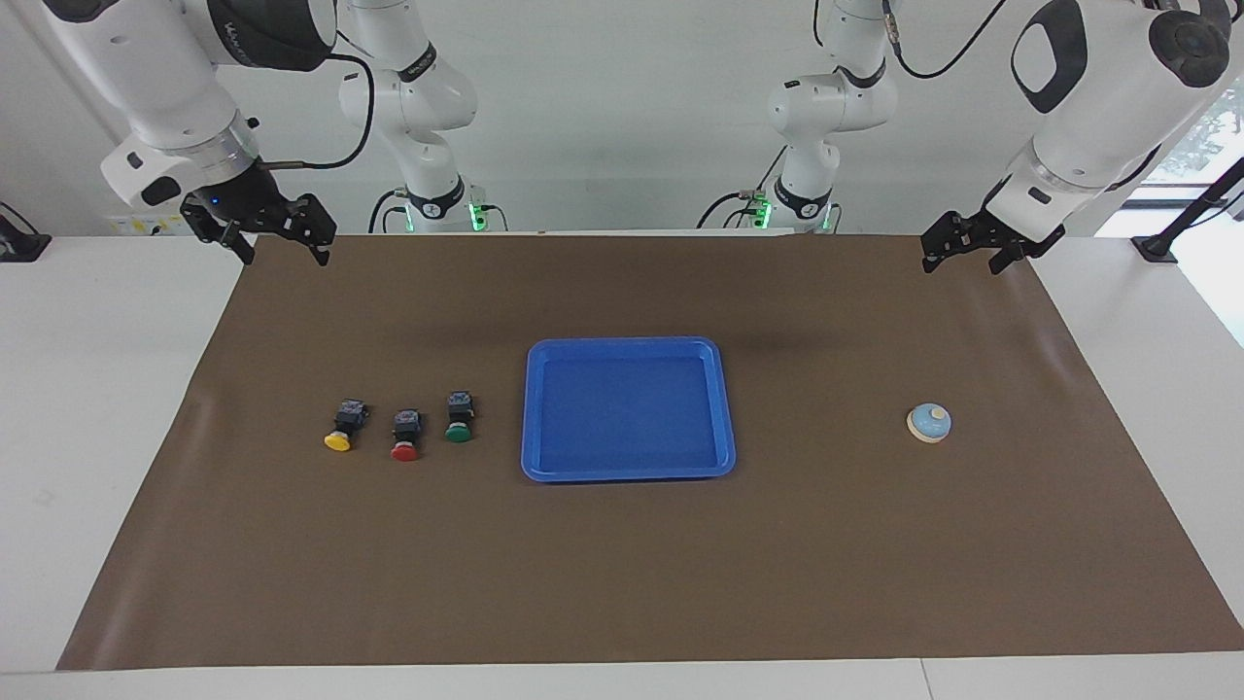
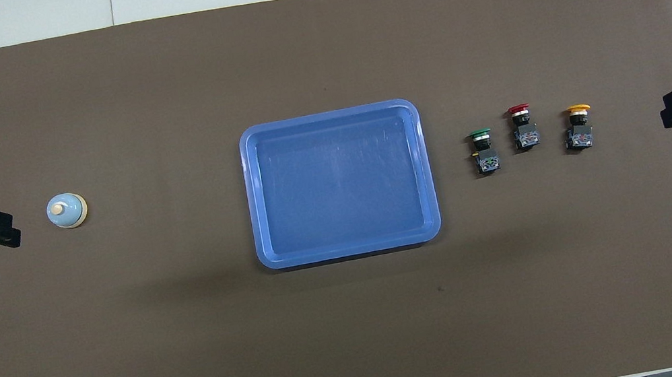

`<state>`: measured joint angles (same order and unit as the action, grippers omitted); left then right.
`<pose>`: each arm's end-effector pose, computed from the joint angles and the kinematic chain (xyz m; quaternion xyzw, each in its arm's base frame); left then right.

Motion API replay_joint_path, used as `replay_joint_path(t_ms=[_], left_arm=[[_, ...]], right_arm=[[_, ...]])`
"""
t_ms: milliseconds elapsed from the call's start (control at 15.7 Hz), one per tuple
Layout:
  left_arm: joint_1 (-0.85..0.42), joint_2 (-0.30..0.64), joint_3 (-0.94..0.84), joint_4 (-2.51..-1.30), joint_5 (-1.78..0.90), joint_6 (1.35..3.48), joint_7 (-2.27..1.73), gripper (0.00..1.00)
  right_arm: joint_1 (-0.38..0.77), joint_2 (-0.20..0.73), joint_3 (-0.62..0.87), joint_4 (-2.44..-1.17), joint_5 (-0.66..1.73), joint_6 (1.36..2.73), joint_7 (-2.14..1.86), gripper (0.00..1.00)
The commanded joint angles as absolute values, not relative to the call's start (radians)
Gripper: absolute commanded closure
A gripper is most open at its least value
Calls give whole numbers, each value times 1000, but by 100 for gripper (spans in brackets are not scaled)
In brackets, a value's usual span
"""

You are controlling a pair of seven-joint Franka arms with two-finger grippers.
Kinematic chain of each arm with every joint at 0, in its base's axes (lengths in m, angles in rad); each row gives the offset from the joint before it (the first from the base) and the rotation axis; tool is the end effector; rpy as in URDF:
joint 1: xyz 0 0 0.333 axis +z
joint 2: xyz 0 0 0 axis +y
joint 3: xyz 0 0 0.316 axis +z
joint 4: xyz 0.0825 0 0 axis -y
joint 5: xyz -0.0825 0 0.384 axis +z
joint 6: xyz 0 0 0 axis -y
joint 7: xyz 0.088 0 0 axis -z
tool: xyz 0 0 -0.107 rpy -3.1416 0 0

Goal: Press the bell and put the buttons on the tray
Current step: 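Lift the left gripper off the bell and draw it back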

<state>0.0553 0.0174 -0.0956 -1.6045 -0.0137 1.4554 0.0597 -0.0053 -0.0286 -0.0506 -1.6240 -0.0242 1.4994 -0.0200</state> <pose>0.5442 -0.0231 0.5902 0.9953 -0.0501 -0.0830 0.0085 0.5357 -0.0331 0.6093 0.9986 -0.0182 -0.0484 0.0095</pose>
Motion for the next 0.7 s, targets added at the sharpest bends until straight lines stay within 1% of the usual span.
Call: replay_joint_path(t_ms=[0, 445, 636], left_arm=[[48, -15, -91, -1644, -15, 1459, 61, 0], [28, -55, -87, -1647, -17, 1460, 51, 0], [23, -40, -92, -1644, -15, 1460, 52, 0]], right_arm=[[-18, -49, -41, -1647, -15, 1503, -35, 0], [-18, -49, -41, -1647, -15, 1503, -35, 0], [-18, -49, -41, -1647, -15, 1503, -35, 0]])
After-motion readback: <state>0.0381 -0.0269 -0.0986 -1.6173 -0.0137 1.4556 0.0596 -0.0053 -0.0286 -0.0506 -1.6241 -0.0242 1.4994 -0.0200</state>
